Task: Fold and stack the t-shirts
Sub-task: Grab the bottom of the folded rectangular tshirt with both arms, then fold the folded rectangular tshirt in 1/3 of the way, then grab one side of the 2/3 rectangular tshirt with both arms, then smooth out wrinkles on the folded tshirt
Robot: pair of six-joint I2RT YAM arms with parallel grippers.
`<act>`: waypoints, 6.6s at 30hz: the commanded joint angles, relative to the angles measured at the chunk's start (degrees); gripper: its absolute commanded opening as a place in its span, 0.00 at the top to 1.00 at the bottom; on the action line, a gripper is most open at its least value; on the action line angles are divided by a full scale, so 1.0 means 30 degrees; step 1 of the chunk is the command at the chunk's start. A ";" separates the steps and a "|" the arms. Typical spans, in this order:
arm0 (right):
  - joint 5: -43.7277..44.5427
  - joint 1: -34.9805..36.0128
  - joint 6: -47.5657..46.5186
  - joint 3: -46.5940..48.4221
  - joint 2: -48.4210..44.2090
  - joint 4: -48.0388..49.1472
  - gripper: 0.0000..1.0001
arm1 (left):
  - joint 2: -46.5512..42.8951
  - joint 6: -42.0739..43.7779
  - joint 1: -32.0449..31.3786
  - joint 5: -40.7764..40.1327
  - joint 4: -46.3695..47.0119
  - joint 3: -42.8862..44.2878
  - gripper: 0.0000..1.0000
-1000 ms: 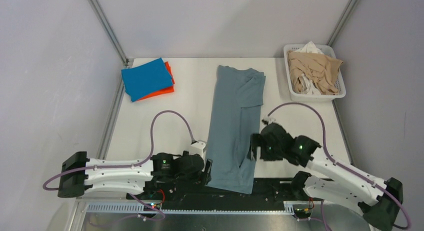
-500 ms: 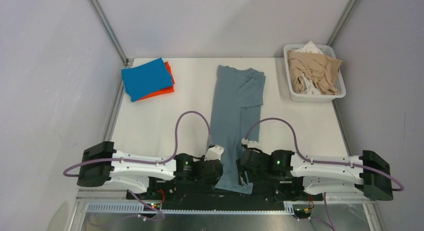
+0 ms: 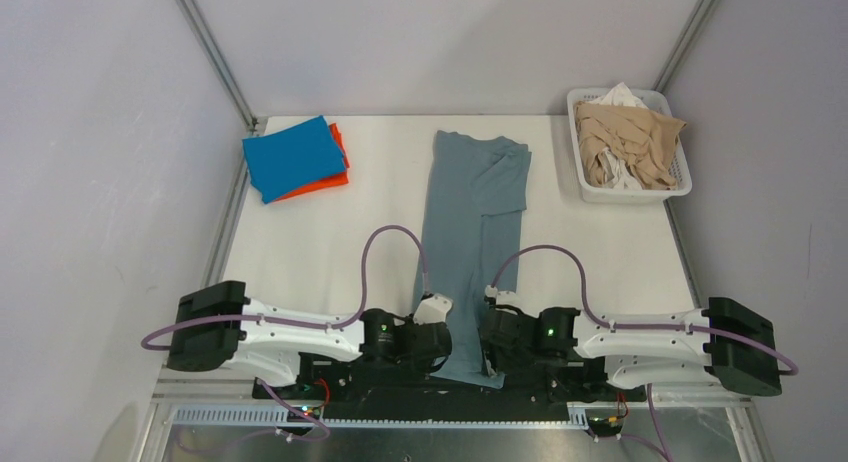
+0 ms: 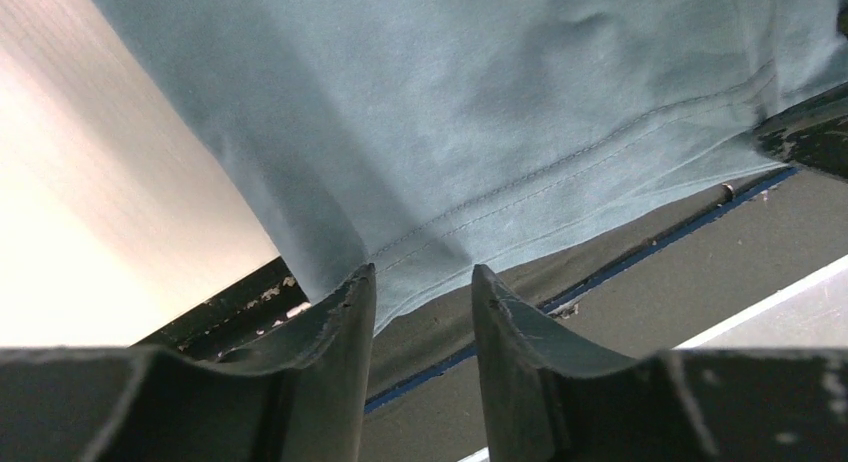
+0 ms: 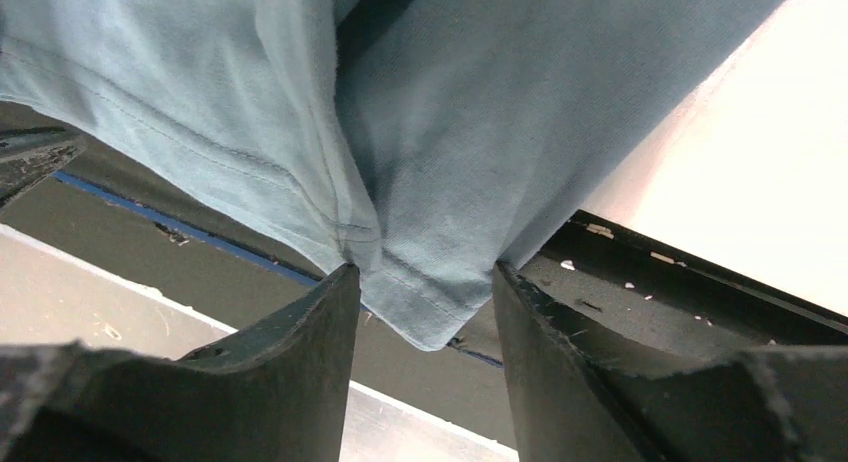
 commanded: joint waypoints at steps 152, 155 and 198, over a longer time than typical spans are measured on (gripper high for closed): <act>-0.4291 -1.6869 -0.3822 -0.4280 -0.1147 0.6122 1.00 | 0.2129 0.2443 1.2966 0.3352 1.0662 -0.3215 1.00; -0.4870 -1.6306 -0.3760 -0.4528 -0.3296 0.4416 1.00 | 0.1006 0.1543 1.1968 0.3128 0.9828 -0.4270 1.00; -0.7419 -2.1035 -0.8822 0.6939 -0.2695 -0.1680 1.00 | -0.2544 0.6761 1.3271 -0.0135 0.6176 0.5053 1.00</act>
